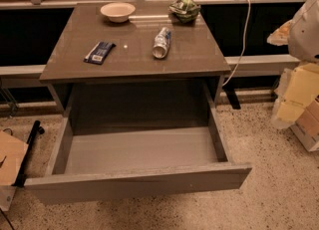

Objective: Place rxbar blueberry into top drawer

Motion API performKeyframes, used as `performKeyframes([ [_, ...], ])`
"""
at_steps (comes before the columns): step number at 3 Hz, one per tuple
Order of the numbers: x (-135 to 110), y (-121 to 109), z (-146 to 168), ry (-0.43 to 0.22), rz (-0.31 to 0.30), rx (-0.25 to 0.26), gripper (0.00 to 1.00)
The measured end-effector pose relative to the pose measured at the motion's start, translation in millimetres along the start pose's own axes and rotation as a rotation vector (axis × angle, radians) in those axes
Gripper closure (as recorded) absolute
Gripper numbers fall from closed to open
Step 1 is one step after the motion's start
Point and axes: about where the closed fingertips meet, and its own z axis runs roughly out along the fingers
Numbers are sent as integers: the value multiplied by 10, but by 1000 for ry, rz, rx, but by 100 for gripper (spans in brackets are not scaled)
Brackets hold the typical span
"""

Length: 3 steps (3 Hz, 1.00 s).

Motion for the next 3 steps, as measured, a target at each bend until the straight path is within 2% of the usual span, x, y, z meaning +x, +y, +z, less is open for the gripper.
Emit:
performKeyframes([
  [1,0,0,0,0,0,0,0],
  [2,-187,-77,-7,-79,13,18,0],
  [3,-616,-306,44,-217,59,33,0],
])
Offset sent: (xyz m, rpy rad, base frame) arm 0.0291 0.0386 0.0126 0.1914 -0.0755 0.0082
